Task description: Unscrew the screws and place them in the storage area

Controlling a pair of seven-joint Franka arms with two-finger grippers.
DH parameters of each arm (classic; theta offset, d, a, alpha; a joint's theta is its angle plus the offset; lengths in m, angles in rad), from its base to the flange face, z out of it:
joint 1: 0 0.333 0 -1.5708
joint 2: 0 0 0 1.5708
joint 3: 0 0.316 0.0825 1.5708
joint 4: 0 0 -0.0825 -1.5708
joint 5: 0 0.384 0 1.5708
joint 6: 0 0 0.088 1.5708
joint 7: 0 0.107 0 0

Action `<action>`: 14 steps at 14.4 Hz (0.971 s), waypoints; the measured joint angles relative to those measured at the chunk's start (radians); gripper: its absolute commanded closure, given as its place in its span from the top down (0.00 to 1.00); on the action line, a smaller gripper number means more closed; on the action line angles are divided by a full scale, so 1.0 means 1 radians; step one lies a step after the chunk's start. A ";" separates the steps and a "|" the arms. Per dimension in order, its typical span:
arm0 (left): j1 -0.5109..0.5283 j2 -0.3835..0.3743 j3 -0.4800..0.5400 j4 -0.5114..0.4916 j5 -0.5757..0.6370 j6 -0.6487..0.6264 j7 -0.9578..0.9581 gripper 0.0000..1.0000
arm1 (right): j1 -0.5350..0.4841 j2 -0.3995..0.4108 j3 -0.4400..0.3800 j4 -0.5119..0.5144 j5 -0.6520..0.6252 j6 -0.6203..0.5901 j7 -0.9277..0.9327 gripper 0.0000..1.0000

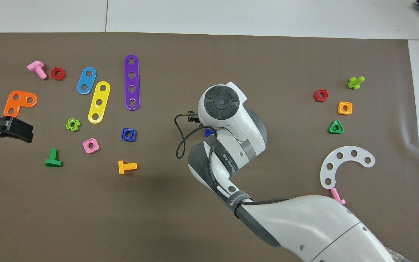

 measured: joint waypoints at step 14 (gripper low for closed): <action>0.000 0.012 0.013 -0.023 -0.018 0.144 -0.061 1.00 | 0.019 -0.007 -0.001 -0.017 -0.001 -0.050 0.000 0.00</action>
